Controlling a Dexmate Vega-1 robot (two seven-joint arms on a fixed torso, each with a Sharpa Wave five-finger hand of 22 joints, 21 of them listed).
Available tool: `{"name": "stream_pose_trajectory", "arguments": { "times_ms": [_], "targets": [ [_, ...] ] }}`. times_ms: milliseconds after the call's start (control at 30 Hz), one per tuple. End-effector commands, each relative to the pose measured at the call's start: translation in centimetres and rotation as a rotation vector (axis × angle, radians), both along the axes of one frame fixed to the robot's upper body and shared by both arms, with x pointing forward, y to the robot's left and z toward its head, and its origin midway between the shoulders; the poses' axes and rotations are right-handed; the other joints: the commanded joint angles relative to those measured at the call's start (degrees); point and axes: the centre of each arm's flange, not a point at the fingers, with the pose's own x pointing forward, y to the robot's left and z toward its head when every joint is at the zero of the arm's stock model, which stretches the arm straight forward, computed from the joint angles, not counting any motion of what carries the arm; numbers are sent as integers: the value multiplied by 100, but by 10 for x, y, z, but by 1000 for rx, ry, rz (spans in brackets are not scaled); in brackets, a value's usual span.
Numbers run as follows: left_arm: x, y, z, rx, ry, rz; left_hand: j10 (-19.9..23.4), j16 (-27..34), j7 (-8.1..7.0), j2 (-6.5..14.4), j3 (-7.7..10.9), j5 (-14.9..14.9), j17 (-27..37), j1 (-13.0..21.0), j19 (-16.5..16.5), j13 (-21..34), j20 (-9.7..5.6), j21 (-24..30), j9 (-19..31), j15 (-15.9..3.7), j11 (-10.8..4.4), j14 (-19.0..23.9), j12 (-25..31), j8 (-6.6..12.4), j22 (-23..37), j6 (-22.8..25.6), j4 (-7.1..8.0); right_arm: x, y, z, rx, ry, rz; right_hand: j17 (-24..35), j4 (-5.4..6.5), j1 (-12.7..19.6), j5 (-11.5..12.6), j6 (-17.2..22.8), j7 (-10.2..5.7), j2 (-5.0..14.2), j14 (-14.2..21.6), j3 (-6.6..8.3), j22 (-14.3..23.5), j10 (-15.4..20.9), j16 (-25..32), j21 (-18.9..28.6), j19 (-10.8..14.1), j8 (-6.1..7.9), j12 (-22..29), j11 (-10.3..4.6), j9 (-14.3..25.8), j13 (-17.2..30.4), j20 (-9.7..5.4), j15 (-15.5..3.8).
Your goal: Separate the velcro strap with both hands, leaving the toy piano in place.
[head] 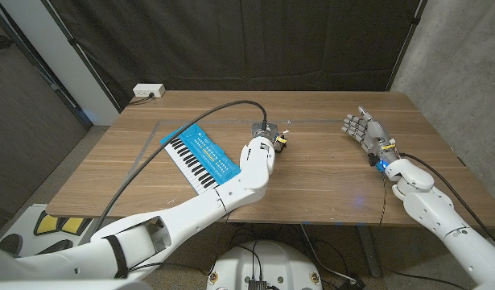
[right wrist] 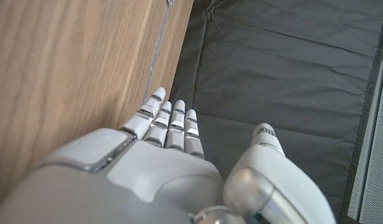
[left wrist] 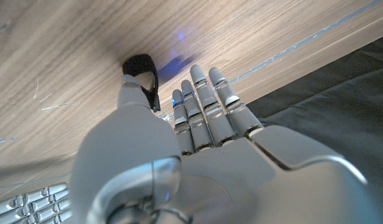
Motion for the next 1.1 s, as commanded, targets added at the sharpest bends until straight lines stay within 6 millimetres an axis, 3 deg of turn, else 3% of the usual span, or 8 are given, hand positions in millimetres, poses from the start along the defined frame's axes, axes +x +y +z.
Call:
{"name": "stream_pose_trajectory", "arguments": {
  "times_ms": [33,733,967,1100],
  "targets": [
    [3,-6,-2,20,25,-6,-27,-34,3,-16,26,-7,13,17,-55,8,-2,14,32,2,22,-35,-31,-20,25,31,17,1,-1,-1,5,-4,4,9,-12,54,-23,59,14,5,45,-4,19,55,-19,1,33,6,-10,1,21,9,-44,14],
    [9,-14,-5,37,54,18,-26,-75,43,-23,75,-20,17,22,-92,8,27,17,33,17,30,-20,-65,-63,26,23,49,7,-6,-5,11,16,9,10,-12,53,-23,70,7,9,64,-11,20,72,-21,-1,56,1,-14,-2,21,9,-39,13],
    [13,-16,-5,37,56,11,16,-86,72,93,193,1,30,86,-74,11,44,41,38,19,51,-5,-66,-77,34,35,72,10,-5,-5,8,20,14,11,-12,52,-23,74,8,11,70,-14,20,84,-22,-2,61,-1,-12,-13,22,9,-38,17],
    [14,-17,-5,35,57,5,53,-76,88,165,390,35,45,245,-36,17,54,83,48,6,11,51,-66,-69,49,89,63,10,-5,-5,8,19,16,11,-12,53,-23,79,9,12,80,-15,21,83,-21,-2,68,-1,-15,-7,22,10,-39,19]
  ]
}}
